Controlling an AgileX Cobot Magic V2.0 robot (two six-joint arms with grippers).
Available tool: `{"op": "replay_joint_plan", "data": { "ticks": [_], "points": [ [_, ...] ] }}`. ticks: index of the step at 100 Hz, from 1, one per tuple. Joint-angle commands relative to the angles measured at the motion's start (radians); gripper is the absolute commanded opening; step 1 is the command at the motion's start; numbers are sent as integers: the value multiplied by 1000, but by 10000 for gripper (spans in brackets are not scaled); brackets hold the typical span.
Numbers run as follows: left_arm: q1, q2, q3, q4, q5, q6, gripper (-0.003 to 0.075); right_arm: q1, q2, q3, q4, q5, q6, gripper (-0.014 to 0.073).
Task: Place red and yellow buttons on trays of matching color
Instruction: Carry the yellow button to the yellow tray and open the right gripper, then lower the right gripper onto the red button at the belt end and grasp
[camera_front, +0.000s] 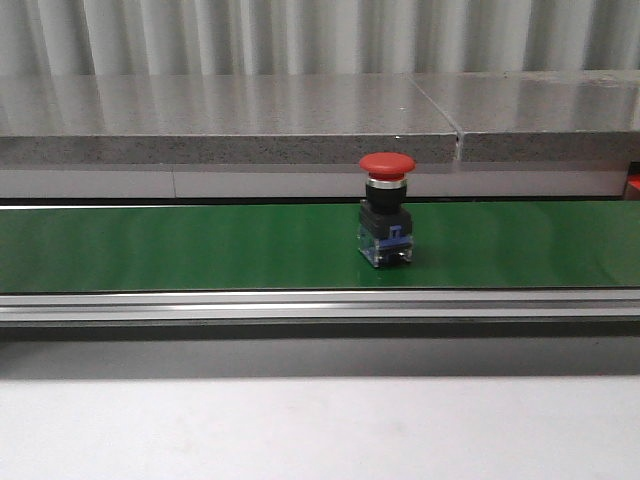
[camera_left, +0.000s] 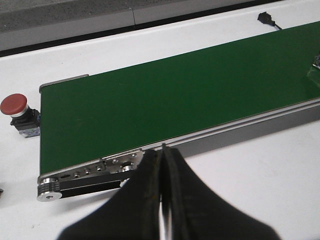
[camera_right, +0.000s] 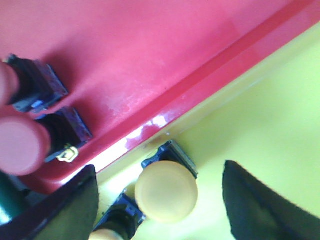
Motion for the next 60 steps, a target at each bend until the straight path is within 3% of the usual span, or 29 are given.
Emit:
{"op": "replay_joint_plan", "data": {
  "ticks": [1,21,60],
  "points": [
    [-9,6,-29,-16,-64,-1,-20,-3,-96,-21,-6,-21,0,517],
    [-9,6,-29,-16,-64,-1,-20,17,-201,29,-3,-20,0,517],
    [-9,6,-29,-16,-64,-1,-20,151,-421,98,-5,0,0,517]
  ]
}}
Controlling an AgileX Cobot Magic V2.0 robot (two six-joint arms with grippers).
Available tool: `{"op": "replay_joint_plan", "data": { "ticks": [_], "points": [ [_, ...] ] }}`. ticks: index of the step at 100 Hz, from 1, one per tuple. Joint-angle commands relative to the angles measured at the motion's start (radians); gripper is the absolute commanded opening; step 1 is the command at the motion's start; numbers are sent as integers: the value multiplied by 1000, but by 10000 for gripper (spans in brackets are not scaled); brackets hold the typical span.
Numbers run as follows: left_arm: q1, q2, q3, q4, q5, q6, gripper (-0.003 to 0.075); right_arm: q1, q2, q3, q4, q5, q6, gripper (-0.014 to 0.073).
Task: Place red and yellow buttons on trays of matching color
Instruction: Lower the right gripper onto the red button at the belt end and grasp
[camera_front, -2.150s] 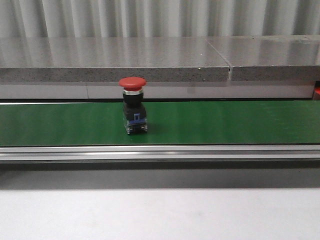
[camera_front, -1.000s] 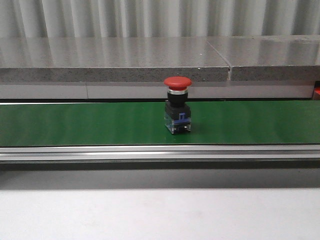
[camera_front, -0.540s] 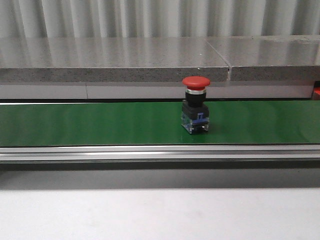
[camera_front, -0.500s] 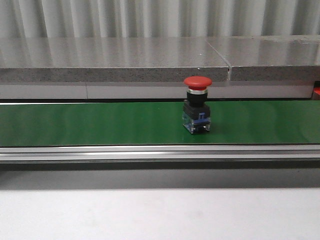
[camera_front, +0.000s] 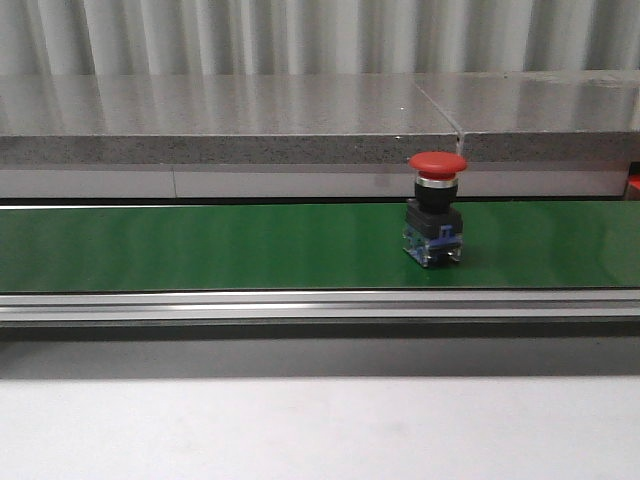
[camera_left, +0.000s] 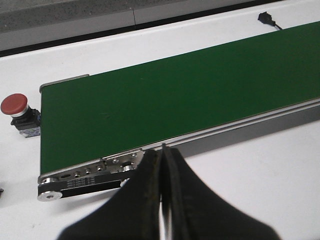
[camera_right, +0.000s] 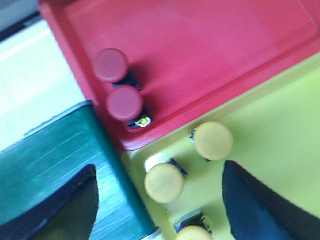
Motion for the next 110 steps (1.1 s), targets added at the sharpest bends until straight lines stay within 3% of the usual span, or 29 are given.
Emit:
{"op": "replay_joint_plan", "data": {
  "ticks": [1,70,110],
  "points": [
    [-9,6,-29,-16,-64,-1,-20,34,-71,-22,0,-16,0,517],
    [-9,6,-29,-16,-64,-1,-20,554,-110,-22,22,133,0,522],
    [-9,6,-29,-16,-64,-1,-20,710,-20,-33,27,186,-72,553]
  ]
}}
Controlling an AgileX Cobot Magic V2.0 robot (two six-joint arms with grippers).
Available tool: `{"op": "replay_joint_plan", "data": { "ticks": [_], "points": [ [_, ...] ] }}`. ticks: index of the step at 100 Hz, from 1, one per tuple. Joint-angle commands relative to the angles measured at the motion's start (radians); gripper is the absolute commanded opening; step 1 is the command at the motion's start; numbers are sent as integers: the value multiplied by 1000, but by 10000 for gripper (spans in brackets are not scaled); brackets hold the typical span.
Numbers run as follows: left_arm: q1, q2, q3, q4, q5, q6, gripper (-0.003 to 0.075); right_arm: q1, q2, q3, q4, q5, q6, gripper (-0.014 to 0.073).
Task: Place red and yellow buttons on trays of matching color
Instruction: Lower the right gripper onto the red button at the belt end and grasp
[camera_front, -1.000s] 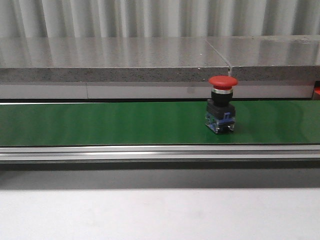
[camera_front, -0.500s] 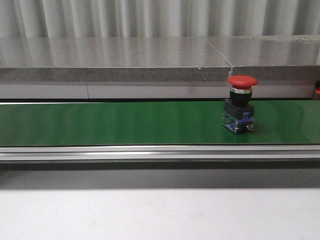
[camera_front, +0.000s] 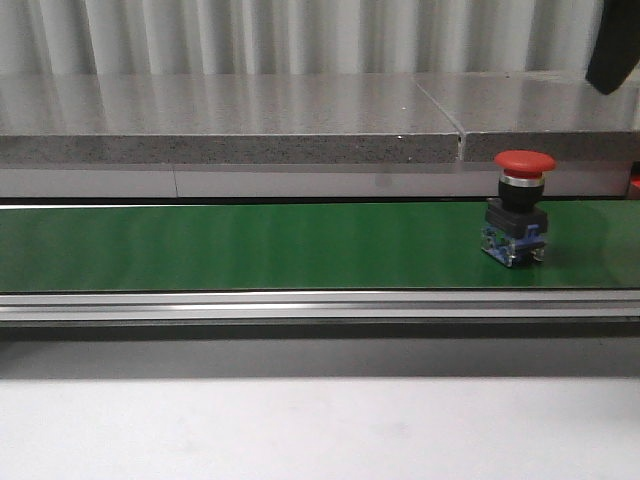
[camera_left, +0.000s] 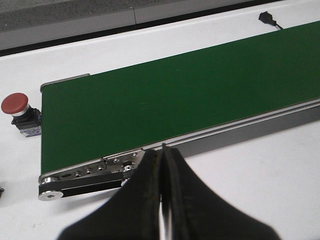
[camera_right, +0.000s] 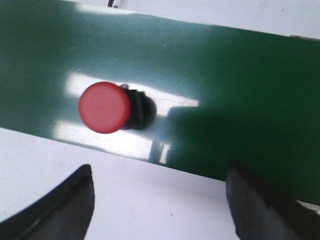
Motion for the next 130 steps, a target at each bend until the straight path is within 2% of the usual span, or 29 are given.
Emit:
{"op": "replay_joint_plan", "data": {
  "ticks": [1,31,45,52,69,78,103,130],
  "points": [
    [-9,6,-29,-16,-64,-1,-20,24,3,-34,17,-8,-50,553],
    [-9,6,-29,-16,-64,-1,-20,43,119,-56,42,-41,-128,552],
    [-9,6,-29,-16,-64,-1,-20,42,163,-63,44,-74,-165,519],
    [-9,6,-29,-16,-64,-1,-20,41,184,-63,41,-83,-166,457],
    [-9,6,-29,-16,-64,-1,-20,41,201,-63,41,-106,-166,195],
    [-9,6,-29,-16,-64,-1,-20,41,194,-63,39,-118,-166,125],
    [-9,6,-29,-16,-64,-1,-20,-15,128,-64,37,-170,-163,110],
    [-9,6,-29,-16,-64,-1,-20,-227,92,-118,37,-175,-123,110]
  ]
}}
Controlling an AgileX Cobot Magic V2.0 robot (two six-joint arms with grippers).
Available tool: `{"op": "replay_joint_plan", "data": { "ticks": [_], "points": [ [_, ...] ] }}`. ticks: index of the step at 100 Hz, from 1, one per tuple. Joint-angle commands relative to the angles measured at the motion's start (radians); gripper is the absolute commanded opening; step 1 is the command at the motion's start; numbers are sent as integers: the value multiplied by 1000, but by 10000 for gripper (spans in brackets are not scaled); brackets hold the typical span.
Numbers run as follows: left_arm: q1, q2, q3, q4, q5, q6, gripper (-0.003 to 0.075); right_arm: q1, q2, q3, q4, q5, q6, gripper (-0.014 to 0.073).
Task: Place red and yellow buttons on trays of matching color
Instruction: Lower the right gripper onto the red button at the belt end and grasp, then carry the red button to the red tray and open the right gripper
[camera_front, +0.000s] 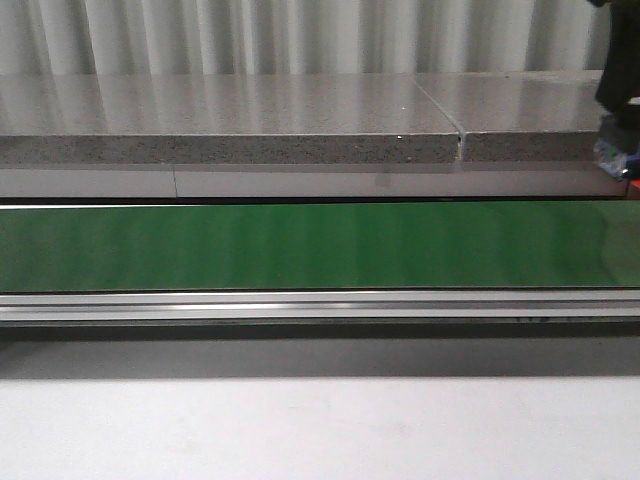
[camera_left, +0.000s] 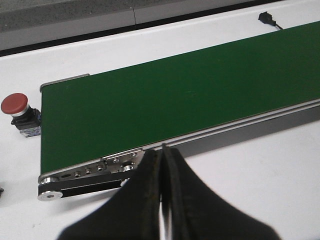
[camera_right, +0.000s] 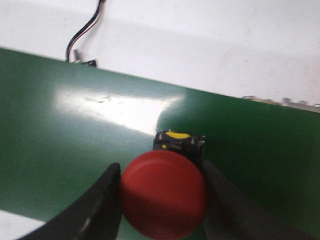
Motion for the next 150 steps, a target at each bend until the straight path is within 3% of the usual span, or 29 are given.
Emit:
{"op": "replay_joint_plan", "data": {
  "ticks": [1,30,54,114,150],
  "points": [
    [-9,6,-29,-16,-64,-1,-20,-74,-45,-54,5,-33,25,110],
    [-9,6,-29,-16,-64,-1,-20,-303,-34,-73,5,-103,99,110],
    [-9,6,-29,-16,-64,-1,-20,-423,16,-77,5,-172,155,110],
    [-9,6,-29,-16,-64,-1,-20,-544,142,-77,11,-343,246,110],
    [-9,6,-29,-16,-64,-1,-20,-548,256,-130,125,-407,247,110]
  ]
}}
